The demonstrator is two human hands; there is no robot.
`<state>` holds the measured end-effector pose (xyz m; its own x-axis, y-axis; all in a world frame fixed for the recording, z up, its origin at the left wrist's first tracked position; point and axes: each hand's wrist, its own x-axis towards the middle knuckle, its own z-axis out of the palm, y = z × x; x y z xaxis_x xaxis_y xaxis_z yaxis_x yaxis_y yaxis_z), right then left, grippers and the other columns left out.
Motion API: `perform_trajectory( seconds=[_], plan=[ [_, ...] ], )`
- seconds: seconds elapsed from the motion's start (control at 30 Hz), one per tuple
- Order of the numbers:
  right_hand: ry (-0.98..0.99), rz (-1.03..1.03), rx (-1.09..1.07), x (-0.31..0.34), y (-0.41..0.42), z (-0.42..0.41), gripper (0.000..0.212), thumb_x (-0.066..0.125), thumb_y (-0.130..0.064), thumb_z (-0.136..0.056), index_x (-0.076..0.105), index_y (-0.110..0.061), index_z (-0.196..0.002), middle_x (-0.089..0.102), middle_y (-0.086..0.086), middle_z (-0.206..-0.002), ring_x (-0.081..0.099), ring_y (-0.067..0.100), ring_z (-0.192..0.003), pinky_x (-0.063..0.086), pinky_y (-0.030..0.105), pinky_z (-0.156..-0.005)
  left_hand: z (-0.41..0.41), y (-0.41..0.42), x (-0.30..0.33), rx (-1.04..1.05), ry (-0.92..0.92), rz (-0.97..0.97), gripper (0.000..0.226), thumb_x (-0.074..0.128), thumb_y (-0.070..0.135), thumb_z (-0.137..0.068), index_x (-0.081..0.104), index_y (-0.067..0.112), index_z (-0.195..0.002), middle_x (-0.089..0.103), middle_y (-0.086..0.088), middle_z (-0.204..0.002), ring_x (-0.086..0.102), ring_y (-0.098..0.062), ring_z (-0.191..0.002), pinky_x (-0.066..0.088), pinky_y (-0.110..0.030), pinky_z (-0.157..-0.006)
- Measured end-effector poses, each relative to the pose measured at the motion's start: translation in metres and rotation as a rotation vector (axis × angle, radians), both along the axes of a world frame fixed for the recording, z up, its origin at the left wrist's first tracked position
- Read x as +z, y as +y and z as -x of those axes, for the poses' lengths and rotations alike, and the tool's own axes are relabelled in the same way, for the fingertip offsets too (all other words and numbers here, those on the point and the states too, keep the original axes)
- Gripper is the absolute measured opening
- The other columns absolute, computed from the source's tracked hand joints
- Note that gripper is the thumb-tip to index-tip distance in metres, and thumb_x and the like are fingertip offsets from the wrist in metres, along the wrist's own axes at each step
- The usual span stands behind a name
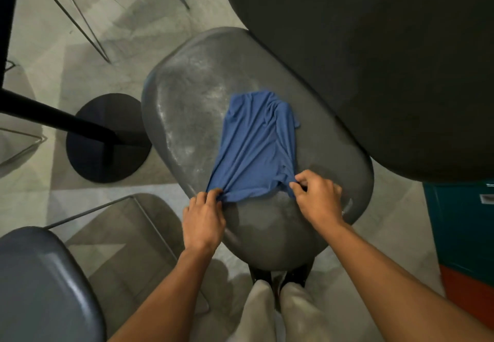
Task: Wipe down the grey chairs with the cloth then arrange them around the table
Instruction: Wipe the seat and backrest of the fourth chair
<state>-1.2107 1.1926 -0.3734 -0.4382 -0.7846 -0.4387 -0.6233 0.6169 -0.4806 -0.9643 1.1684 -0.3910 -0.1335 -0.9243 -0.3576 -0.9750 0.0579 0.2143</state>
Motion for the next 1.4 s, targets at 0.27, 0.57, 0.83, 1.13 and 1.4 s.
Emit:
perform_trajectory(
  seconds=[0.27, 0.57, 0.83, 1.13, 1.4],
  plan=[
    [-0.196, 0.093, -0.134, 0.063, 0.052, 0.001, 0.007, 0.068, -0.014, -0.093, 0.065, -0.018, -0.090, 0.067, -0.005, -0.079, 0.065, 0.020, -0.078, 0.049, 0.033, -0.071, -0.024, 0.009, 0.080, 0.115, 0.056, 0.198, 0.020, 0.062, 0.017, -0.097, 0.072, 0.014, -0.114, 0.058, -0.011, -0.111, 0.052, -0.035, -0.101, 0.053, -0.049, -0.081],
    [-0.190, 0.192, -0.199, 0.183, 0.056, 0.000, 0.010, 0.064, -0.009, -0.093, 0.068, -0.018, -0.093, 0.071, -0.002, -0.084, 0.066, 0.019, -0.083, 0.051, 0.033, -0.074, -0.017, -0.004, 0.210, 0.145, 0.189, 0.189, 0.021, 0.049, 0.027, -0.104, 0.065, 0.028, -0.118, 0.063, -0.002, -0.098, 0.059, -0.031, -0.093, 0.046, -0.040, -0.073],
    [-0.224, 0.295, -0.233, 0.260, 0.059, 0.018, 0.017, 0.060, -0.009, -0.095, 0.064, -0.026, -0.094, 0.069, -0.004, -0.090, 0.068, 0.021, -0.085, 0.057, 0.041, -0.082, 0.004, 0.000, 0.296, 0.322, 0.434, 0.123, 0.017, 0.045, 0.025, -0.105, 0.061, 0.025, -0.109, 0.069, 0.008, -0.082, 0.068, -0.029, -0.090, 0.051, -0.040, -0.080],
    [-0.154, 0.471, -0.122, 0.327, 0.068, 0.069, 0.008, 0.067, -0.015, -0.093, 0.074, -0.020, -0.090, 0.071, -0.003, -0.087, 0.067, 0.016, -0.082, 0.056, 0.039, -0.081, 0.044, 0.015, 0.363, 0.336, 0.631, 0.248, 0.020, 0.058, 0.019, -0.101, 0.060, 0.027, -0.119, 0.071, 0.002, -0.097, 0.068, -0.017, -0.093, 0.050, -0.033, -0.083],
    [-0.254, 0.498, -0.055, 0.374, 0.058, 0.109, 0.025, 0.063, -0.004, -0.094, 0.074, -0.020, -0.109, 0.069, -0.002, -0.104, 0.067, 0.012, -0.099, 0.054, 0.027, -0.092, 0.089, -0.030, 0.390, 0.306, 0.667, 0.345, 0.027, 0.071, 0.017, -0.087, 0.056, 0.027, -0.107, 0.064, 0.012, -0.092, 0.066, -0.016, -0.089, 0.054, -0.036, -0.085]
  ],
)
